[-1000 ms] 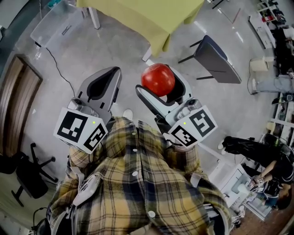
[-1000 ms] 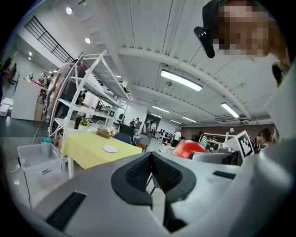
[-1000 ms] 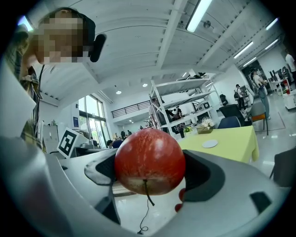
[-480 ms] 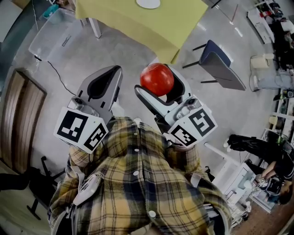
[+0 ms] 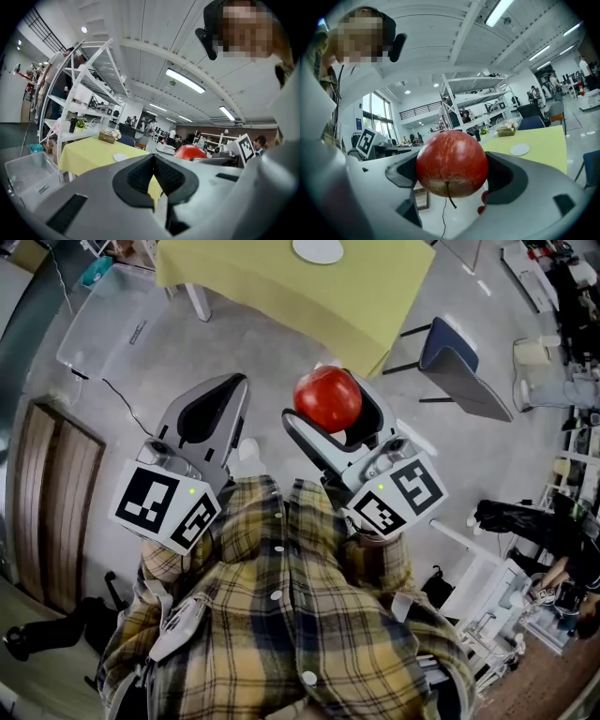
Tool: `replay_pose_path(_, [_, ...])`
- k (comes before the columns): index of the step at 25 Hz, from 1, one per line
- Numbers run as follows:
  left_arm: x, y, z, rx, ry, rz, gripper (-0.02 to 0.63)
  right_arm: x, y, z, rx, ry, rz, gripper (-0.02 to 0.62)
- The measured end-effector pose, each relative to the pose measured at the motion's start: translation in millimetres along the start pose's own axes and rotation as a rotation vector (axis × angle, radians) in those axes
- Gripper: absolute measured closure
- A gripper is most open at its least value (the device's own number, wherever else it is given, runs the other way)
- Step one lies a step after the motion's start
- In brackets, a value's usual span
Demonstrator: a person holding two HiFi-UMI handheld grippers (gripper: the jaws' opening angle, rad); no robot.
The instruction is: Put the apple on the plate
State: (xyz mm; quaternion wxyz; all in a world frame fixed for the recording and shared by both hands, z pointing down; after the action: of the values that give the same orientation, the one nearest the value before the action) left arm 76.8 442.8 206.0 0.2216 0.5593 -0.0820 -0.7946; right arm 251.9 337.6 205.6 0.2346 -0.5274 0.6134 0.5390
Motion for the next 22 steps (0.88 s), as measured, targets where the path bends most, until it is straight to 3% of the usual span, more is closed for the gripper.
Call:
replay_pose_path(10, [4.8, 12.4, 37.5, -0.005, -0.041, 0.020, 0.600, 6.5, 37.8, -11.6, -0.008, 0.026, 0.056, 0.206])
replay_pose_path(16, [13.4, 41.6, 50.9, 0.004, -0.043, 0.011, 0.600, 19.9, 55.1, -41.7, 0.005, 0.015, 0.046, 0.206])
replay_pose_path(22, [45.6, 85.6, 71.1, 0.006, -0.035, 0.005, 0.600, 50.4, 81.0, -85.5, 0.023, 0.004, 0.045, 0.206])
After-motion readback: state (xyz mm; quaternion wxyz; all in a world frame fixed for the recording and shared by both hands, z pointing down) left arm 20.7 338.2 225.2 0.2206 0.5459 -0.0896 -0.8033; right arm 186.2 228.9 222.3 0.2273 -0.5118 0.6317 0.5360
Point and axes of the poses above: the fingertips, and each gripper's own axes: y forward along the fingers, z to its left, x out of its top, the point moved 9 cm from there along -y, backward along the fingers, and after that the axes turned 15 degrees about z, right-handed, at the moved point
